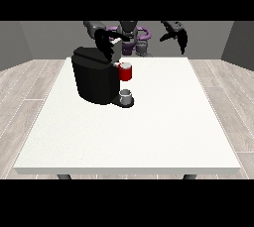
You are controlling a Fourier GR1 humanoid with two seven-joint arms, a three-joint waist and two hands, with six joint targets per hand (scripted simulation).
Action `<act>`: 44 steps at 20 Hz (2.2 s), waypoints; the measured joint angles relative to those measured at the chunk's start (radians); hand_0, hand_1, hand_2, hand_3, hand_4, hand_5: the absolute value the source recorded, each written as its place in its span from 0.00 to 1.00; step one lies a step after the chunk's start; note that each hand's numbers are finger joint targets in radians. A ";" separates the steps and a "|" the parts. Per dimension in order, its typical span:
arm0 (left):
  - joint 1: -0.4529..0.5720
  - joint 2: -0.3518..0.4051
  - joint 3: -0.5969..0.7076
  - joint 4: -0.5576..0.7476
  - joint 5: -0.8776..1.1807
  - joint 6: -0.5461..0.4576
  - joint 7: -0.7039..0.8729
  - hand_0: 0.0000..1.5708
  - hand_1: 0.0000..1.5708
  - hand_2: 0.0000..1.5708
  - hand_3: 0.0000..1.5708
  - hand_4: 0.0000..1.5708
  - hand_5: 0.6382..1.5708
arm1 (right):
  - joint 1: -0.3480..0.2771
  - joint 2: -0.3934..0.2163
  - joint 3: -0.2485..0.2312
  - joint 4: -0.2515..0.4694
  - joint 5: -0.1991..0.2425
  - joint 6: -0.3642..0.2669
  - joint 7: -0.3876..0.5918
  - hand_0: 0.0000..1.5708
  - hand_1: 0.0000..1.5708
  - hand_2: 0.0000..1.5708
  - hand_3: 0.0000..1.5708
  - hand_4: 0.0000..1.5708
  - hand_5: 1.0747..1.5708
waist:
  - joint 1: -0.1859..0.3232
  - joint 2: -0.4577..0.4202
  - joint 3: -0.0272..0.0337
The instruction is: Insert the coffee pod into the coffee machine and close the lid
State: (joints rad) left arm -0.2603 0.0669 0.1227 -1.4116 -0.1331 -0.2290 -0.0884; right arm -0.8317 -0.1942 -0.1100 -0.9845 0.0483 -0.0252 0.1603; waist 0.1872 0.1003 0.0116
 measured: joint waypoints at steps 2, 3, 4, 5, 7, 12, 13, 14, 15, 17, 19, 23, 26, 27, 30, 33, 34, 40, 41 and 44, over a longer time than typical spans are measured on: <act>-0.008 0.003 -0.007 -0.005 0.000 -0.007 -0.004 0.00 0.00 0.00 0.00 0.21 1.00 | -0.011 -0.011 -0.001 -0.004 0.014 -0.015 0.006 0.00 0.00 0.00 0.00 0.00 1.00 | 0.018 0.012 0.0010; -0.007 0.004 -0.006 0.001 0.000 -0.008 -0.009 0.00 0.00 0.00 0.00 0.23 1.00 | -0.016 -0.013 0.007 -0.004 0.027 -0.021 0.017 0.00 0.00 0.00 0.00 0.07 1.00 | 0.021 0.013 0.0027; -0.014 0.001 -0.013 -0.001 -0.001 -0.011 -0.010 0.00 0.00 0.00 0.00 0.25 1.00 | -0.025 -0.024 0.009 -0.005 0.039 -0.026 0.032 0.00 0.00 0.00 0.00 0.06 1.00 | 0.030 0.019 0.0041; -0.023 0.004 -0.014 0.001 -0.001 -0.014 -0.010 0.00 0.00 0.00 0.00 0.25 1.00 | -0.031 -0.029 0.014 -0.009 0.052 -0.035 0.049 0.00 0.00 0.00 0.00 0.05 1.00 | 0.038 0.024 0.0056; -0.036 0.002 -0.016 0.003 0.002 -0.017 -0.016 0.00 0.00 0.00 0.00 0.26 1.00 | -0.042 -0.046 0.020 -0.020 0.074 -0.043 0.072 0.00 0.00 0.00 0.00 0.14 1.00 | 0.054 0.037 0.0077; -0.060 0.010 -0.020 0.013 0.006 -0.033 -0.025 0.00 0.00 0.00 0.00 0.25 1.00 | -0.058 -0.080 0.022 -0.055 0.101 -0.047 0.165 0.00 0.00 0.00 0.00 0.10 1.00 | 0.087 0.054 0.0158; -0.061 0.010 -0.020 0.017 0.006 -0.034 -0.033 0.00 0.00 0.00 0.00 0.27 1.00 | -0.061 -0.088 0.019 -0.065 0.099 -0.040 0.183 0.00 0.00 0.00 0.00 0.06 1.00 | 0.093 0.060 0.0169; -0.070 0.011 -0.021 0.016 0.010 -0.039 -0.034 0.00 0.00 0.00 0.00 0.27 1.00 | -0.064 -0.095 0.013 -0.077 0.100 -0.044 0.205 0.00 0.00 0.00 0.00 0.08 1.00 | 0.102 0.066 0.0180; -0.075 0.008 -0.027 0.015 0.010 -0.043 -0.035 0.00 0.00 0.00 0.00 0.27 1.00 | -0.066 -0.104 0.007 -0.088 0.099 -0.043 0.224 0.00 0.00 0.00 0.00 0.06 1.00 | 0.112 0.072 0.0193; -0.088 0.008 -0.032 0.019 0.012 -0.051 -0.044 0.00 0.00 0.00 0.00 0.28 1.00 | -0.066 -0.115 0.005 -0.115 0.109 -0.049 0.271 0.00 0.00 0.00 0.00 0.06 1.00 | 0.127 0.083 0.0224; -0.101 0.003 -0.040 0.020 0.013 -0.057 -0.045 0.00 0.00 0.00 0.00 0.23 1.00 | -0.070 -0.136 -0.001 -0.141 0.115 -0.046 0.316 0.00 0.00 0.00 0.00 0.03 1.00 | 0.148 0.096 0.0249; -0.129 0.004 -0.049 0.024 0.017 -0.071 -0.042 0.00 0.00 0.00 0.00 0.27 1.00 | -0.083 -0.182 -0.019 -0.190 0.133 -0.043 0.395 0.00 0.00 0.00 0.00 0.00 1.00 | 0.196 0.123 0.0314; -0.154 0.002 -0.057 0.024 0.021 -0.083 -0.043 0.00 0.00 0.00 0.00 0.22 1.00 | -0.087 -0.218 -0.031 -0.229 0.147 -0.033 0.455 0.00 0.00 0.00 0.00 0.00 1.00 | 0.232 0.147 0.0353; -0.166 0.000 -0.061 0.024 0.024 -0.087 -0.041 0.00 0.00 0.00 0.00 0.16 1.00 | -0.090 -0.233 -0.036 -0.240 0.157 -0.029 0.473 0.00 0.00 0.00 0.00 0.00 1.00 | 0.245 0.155 0.0361; -0.189 -0.005 -0.070 0.027 0.027 -0.097 -0.045 0.00 0.00 0.00 0.00 0.13 1.00 | -0.097 -0.264 -0.048 -0.268 0.172 -0.012 0.495 0.00 0.00 0.00 0.00 0.00 1.00 | 0.284 0.188 0.0394; -0.220 -0.008 -0.080 0.027 0.029 -0.107 -0.046 0.00 0.00 0.00 0.00 0.21 1.00 | -0.089 -0.287 -0.070 -0.314 0.172 0.007 0.535 0.00 0.00 0.00 0.00 0.00 1.00 | 0.310 0.213 0.0435; -0.227 -0.012 -0.085 0.028 0.028 -0.108 -0.048 0.00 0.00 0.00 0.00 0.19 1.00 | -0.115 -0.279 -0.077 -0.319 0.161 0.000 0.499 0.00 0.00 0.00 0.00 0.00 1.00 | 0.328 0.224 0.0375; -0.287 -0.026 -0.111 -0.002 0.025 -0.113 -0.011 0.00 0.00 0.00 0.00 0.22 1.00 | -0.214 -0.183 -0.033 -0.336 0.123 -0.009 0.298 0.00 0.00 0.00 0.00 0.06 1.00 | 0.409 0.281 -0.0004; -0.296 -0.019 -0.108 -0.008 0.029 -0.120 -0.007 0.00 0.00 0.00 0.00 0.21 1.00 | -0.229 -0.176 -0.031 -0.326 0.122 -0.012 0.276 0.00 0.00 0.00 0.00 0.00 1.00 | 0.414 0.285 -0.0029; -0.282 -0.027 -0.125 -0.028 0.016 -0.112 -0.004 0.00 0.00 0.00 0.00 0.16 1.00 | -0.247 -0.144 -0.021 -0.292 0.115 -0.014 0.201 0.00 0.00 0.00 0.00 0.00 1.00 | 0.408 0.286 -0.0077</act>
State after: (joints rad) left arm -0.5421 0.0403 -0.0027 -1.4392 -0.1176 -0.3411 -0.0921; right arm -1.0790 -0.3382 -0.1307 -1.2770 0.1632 -0.0393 0.3615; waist 0.5948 0.3865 0.0038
